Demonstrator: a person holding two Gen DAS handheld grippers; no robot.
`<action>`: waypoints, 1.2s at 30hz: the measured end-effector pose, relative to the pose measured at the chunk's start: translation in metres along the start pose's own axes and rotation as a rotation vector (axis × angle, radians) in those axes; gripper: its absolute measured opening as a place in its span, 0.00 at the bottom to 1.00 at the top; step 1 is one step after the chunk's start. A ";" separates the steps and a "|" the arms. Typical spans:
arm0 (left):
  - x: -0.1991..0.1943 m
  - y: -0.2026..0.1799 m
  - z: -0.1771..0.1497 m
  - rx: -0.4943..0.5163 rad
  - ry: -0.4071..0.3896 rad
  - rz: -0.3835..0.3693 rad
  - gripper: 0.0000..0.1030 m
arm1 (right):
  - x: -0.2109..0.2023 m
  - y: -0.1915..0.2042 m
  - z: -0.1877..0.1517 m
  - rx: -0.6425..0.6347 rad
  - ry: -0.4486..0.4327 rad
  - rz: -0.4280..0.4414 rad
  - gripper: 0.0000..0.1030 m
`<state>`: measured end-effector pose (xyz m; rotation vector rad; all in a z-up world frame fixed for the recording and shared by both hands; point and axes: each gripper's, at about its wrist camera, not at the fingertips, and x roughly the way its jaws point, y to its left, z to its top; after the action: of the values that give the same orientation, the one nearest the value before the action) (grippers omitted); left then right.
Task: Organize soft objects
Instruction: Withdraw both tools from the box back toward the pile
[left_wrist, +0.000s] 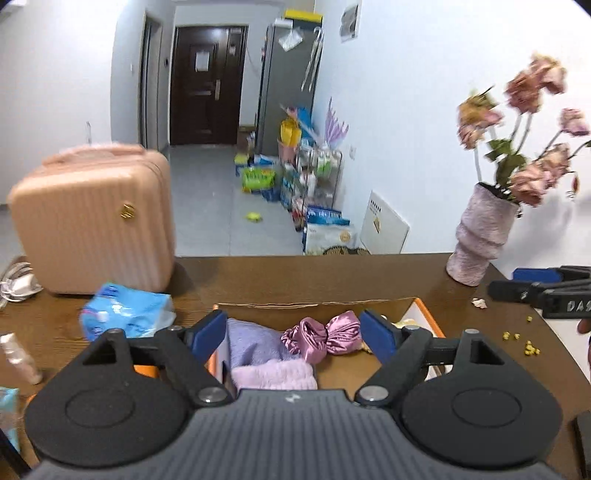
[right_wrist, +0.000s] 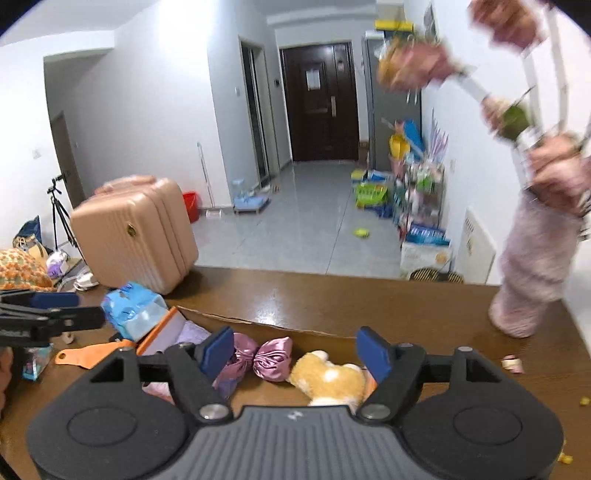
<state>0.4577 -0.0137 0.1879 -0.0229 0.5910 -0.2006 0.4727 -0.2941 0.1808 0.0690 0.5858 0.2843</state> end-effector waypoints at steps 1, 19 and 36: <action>-0.013 -0.004 -0.003 0.004 -0.006 0.002 0.82 | -0.012 -0.001 -0.001 -0.004 -0.013 -0.002 0.76; -0.203 -0.040 -0.214 0.078 -0.249 0.095 0.94 | -0.205 0.031 -0.187 -0.064 -0.225 0.133 0.83; -0.243 -0.077 -0.369 0.092 -0.291 0.114 1.00 | -0.236 0.051 -0.400 -0.017 -0.258 0.023 0.97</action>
<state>0.0419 -0.0286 0.0216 0.0697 0.2911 -0.1110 0.0505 -0.3183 -0.0188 0.0948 0.3264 0.2967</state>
